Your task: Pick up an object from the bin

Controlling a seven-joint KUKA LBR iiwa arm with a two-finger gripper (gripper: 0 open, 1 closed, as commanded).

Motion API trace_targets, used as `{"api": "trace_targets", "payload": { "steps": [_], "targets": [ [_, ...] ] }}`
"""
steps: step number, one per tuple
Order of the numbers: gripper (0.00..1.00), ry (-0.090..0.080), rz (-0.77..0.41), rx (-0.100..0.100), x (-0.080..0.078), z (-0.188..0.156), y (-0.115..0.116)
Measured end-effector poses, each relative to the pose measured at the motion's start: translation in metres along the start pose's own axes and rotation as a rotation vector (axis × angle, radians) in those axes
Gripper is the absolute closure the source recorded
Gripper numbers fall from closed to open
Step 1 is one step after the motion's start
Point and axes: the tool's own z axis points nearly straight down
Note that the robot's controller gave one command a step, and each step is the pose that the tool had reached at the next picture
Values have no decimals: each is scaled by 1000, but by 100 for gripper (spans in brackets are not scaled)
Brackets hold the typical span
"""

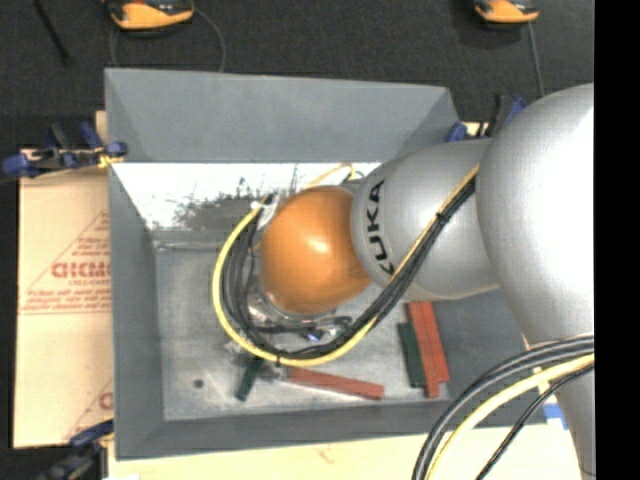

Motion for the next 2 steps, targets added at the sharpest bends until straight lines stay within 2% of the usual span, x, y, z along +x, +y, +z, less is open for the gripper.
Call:
{"api": "trace_targets", "payload": {
  "steps": [1,2],
  "targets": [
    [100,-2,2,-2,8,0,6],
    [100,-4,-15,2,6,-48,17]
  ]
}}
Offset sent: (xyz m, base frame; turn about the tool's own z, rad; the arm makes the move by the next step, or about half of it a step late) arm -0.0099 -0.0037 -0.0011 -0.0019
